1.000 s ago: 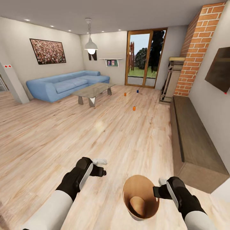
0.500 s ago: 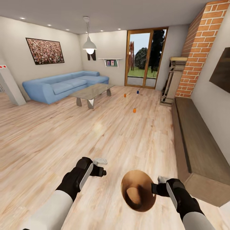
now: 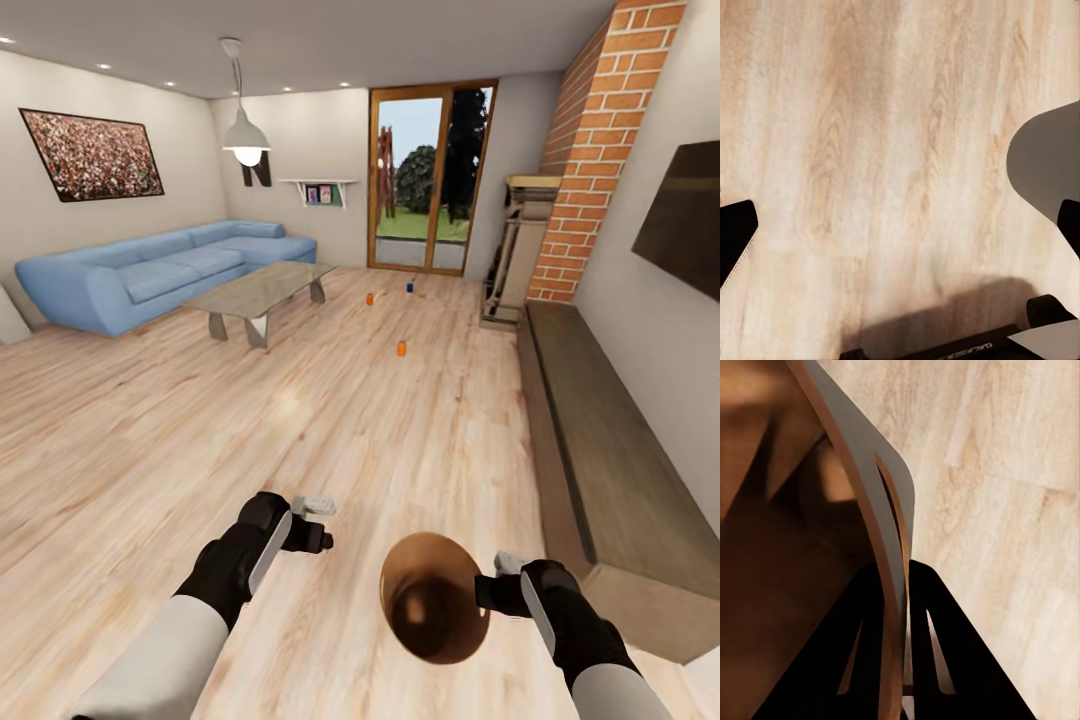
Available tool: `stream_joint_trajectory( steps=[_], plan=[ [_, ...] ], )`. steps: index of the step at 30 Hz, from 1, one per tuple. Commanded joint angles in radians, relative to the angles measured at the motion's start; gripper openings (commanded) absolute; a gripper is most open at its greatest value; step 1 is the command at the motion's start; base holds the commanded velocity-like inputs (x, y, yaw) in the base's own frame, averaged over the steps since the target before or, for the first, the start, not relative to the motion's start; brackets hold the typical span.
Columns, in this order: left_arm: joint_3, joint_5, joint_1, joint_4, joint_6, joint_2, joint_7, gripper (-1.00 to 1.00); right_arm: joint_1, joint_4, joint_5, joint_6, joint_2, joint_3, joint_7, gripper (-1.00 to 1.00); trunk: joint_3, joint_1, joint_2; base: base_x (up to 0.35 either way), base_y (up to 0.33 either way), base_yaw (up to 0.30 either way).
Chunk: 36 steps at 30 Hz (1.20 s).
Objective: Put the three can of soda from the living room inside the tash can in the kitchen.
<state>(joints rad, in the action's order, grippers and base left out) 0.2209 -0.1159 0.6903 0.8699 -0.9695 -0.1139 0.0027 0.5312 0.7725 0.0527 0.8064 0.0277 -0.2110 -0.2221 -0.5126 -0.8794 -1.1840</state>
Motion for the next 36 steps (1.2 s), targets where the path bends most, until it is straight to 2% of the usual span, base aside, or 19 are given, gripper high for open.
stream_joint_trajectory(
  steps=[1,36],
  plan=[
    [0.000,0.000,-0.001,0.000,0.000,0.001,0.000,1.00,0.000,0.000,-0.022,0.002,0.000,-0.001,-0.006,-1.00,0.000,0.000,0.000,0.348,0.000,-0.020],
    [-0.015,0.004,0.000,-0.009,0.002,0.017,0.014,1.00,0.000,0.001,-0.021,0.002,0.000,-0.001,-0.006,-1.00,0.000,0.000,0.000,0.348,0.000,-0.002]
  ],
)
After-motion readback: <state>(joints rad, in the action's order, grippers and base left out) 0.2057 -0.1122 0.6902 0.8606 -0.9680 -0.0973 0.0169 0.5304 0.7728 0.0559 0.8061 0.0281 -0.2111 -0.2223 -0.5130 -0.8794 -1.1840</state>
